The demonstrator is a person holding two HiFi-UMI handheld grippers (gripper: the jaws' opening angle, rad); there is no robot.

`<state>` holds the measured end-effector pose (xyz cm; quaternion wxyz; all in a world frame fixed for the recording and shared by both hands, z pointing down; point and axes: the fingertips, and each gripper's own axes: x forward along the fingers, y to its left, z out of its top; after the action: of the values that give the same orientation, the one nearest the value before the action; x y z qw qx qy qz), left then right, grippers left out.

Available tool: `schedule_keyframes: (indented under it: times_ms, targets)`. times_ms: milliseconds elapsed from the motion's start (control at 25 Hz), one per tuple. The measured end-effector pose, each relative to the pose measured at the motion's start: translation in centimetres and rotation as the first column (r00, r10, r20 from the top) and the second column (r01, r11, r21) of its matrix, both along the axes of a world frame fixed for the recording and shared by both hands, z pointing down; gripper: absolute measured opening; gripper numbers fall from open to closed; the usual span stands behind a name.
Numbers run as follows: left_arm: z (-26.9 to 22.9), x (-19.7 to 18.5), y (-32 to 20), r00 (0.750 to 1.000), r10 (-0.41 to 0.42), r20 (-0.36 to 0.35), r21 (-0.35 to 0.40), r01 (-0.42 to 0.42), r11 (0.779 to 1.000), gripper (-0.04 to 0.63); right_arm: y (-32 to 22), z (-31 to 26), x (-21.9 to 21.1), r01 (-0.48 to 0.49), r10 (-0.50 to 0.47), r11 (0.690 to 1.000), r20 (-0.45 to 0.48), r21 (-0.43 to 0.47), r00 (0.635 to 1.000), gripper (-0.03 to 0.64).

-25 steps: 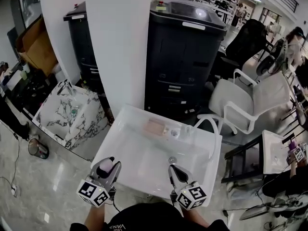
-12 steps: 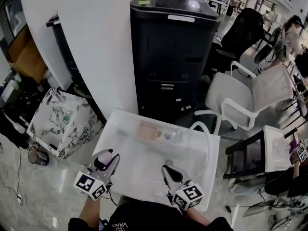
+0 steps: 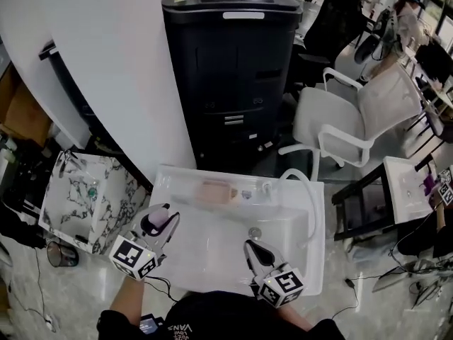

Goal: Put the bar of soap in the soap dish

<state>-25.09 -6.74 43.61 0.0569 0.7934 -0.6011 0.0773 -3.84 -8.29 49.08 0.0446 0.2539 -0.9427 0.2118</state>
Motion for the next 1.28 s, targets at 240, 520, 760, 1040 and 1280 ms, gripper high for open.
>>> schedule_keyframes:
  times_ms: [240, 520, 760, 1040, 1280]
  targets:
    - [0.7, 0.3, -2.9, 0.978, 0.178, 0.106, -0.047, -0.174, 0.984, 0.178, 0.7, 0.3, -0.3, -0.107, 0.107, 0.994, 0.003, -0.016, 0.994, -0.005]
    - [1.9, 1.7, -5.7, 0.927, 0.328, 0.18, -0.107, -0.313, 0.944, 0.178, 1.4, 0.6, 0.1, -0.204, 0.204, 0.979, -0.001, -0.026, 0.979, -0.005]
    - [5.0, 3.4, -8.1, 0.868, 0.433, 0.244, -0.186, -0.396, 0.899, 0.178, 1.8, 1.3, 1.3, -0.265, 0.264, 0.964, -0.012, -0.037, 0.964, -0.005]
    - [8.7, 4.9, -10.8, 0.813, 0.497, 0.301, -0.281, -0.423, 0.862, 0.178, 2.1, 1.8, 3.1, -0.325, 0.325, 0.944, -0.015, -0.054, 0.946, -0.005]
    - [12.2, 5.9, -12.8, 0.771, 0.538, 0.339, -0.36, -0.422, 0.832, 0.178, 2.3, 2.5, 4.6, -0.365, 0.364, 0.929, -0.03, -0.067, 0.931, -0.005]
